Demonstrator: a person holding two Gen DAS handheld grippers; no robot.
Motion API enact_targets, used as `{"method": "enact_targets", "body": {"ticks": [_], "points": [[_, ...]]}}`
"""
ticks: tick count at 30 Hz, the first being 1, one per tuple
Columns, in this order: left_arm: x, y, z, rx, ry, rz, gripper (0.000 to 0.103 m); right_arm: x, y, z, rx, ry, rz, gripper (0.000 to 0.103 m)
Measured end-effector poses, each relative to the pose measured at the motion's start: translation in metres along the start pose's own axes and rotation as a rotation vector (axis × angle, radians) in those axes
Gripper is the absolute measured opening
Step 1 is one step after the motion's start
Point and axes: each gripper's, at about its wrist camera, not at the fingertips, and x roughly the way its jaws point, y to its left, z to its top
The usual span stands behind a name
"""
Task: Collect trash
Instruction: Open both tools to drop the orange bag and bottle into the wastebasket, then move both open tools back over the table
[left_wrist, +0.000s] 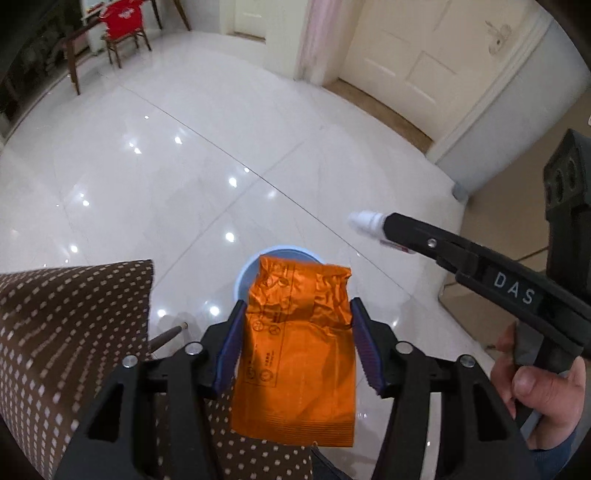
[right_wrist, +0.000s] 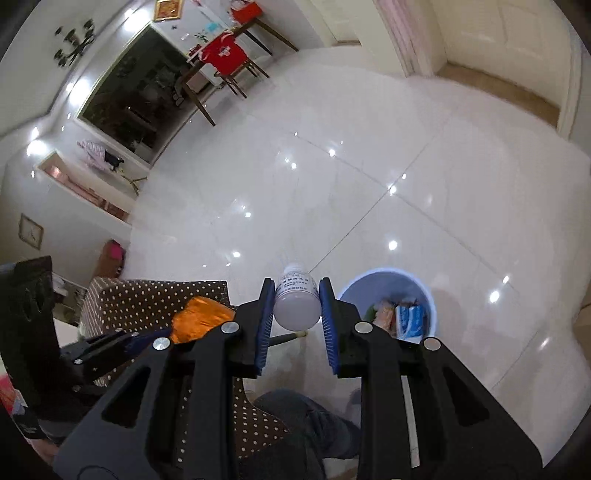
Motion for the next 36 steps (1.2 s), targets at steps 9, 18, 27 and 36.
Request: {"method": "enact_targets", "body": {"ticks": [9,18,27,36], "points": [[-0.008,0.012,-0.001,-0.031,-0.059,0.053,0.084,-0.003,-0.021,-0.006,0.065,-0.019,-0.045,0.089],[-0.066,0.011,-0.021,-0.036,-0.204,0.074,0.086,-0.023,0.004,-0.012,0.025,-0.071,-0.122,0.097],[-0.131,0.02,-0.052,-0.043,-0.329,0.077,0.087,-0.061,0.064,-0.016,-0.057,-0.161,-0.109,0.097],[-0.189,0.045,-0.085,-0.093,-0.438,0.101,0.088,-0.086,0.135,-0.021,-0.171,-0.212,-0.037,0.097]]}}
